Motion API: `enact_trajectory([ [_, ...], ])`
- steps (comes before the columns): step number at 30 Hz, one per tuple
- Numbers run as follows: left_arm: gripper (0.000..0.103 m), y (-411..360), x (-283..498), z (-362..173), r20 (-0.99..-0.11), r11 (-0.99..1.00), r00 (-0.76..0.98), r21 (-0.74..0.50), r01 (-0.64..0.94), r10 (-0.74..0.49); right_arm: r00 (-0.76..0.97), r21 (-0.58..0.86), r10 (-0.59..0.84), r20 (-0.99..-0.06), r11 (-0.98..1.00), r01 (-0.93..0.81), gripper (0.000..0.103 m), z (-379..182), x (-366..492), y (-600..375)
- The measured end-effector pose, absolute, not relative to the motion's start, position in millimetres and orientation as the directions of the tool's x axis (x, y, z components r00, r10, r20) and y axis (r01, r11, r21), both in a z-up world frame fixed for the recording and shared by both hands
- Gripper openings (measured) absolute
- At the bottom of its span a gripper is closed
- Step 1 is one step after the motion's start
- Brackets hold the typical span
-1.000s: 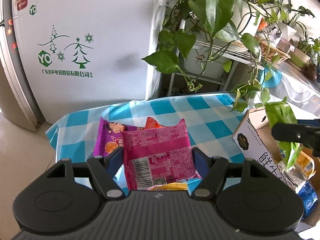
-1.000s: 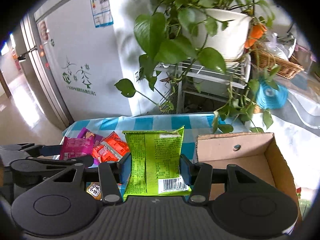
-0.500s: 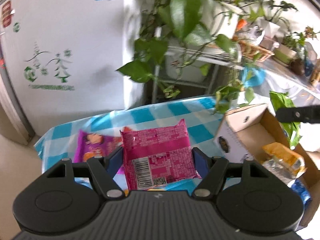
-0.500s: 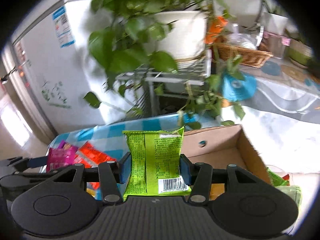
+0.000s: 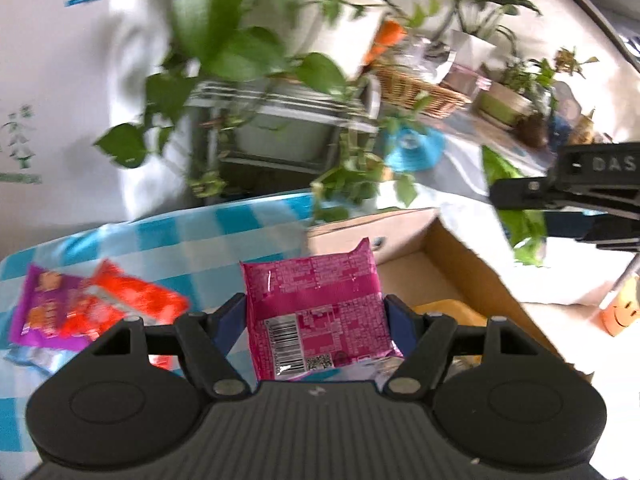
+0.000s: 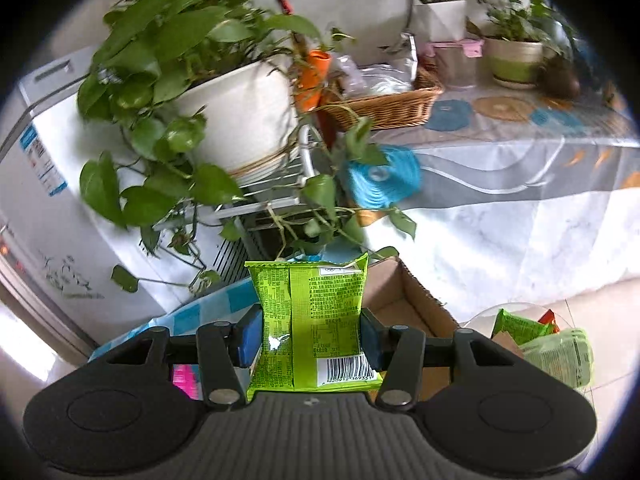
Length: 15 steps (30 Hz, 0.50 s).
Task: Organize snacks
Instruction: 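Carry the green packet with the right tool while the left carries the pink packet to the box, then open both grippers to drop the packets into the cardboard box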
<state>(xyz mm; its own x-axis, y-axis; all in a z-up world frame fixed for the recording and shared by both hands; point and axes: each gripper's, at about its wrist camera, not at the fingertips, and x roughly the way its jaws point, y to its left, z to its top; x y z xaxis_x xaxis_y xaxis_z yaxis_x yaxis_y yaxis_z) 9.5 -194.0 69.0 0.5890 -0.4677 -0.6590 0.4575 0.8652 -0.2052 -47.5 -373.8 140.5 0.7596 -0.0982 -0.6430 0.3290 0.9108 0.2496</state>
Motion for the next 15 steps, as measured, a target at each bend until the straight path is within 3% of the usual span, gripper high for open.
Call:
enact_trajectory([
  [15,0.074,-262,5,65,-0.676,0.814,0.525,-0.199,0.545,-0.517,0.735,0.275,-0.120,-0.667,0.878,0.393,0.056,135,-51,-396],
])
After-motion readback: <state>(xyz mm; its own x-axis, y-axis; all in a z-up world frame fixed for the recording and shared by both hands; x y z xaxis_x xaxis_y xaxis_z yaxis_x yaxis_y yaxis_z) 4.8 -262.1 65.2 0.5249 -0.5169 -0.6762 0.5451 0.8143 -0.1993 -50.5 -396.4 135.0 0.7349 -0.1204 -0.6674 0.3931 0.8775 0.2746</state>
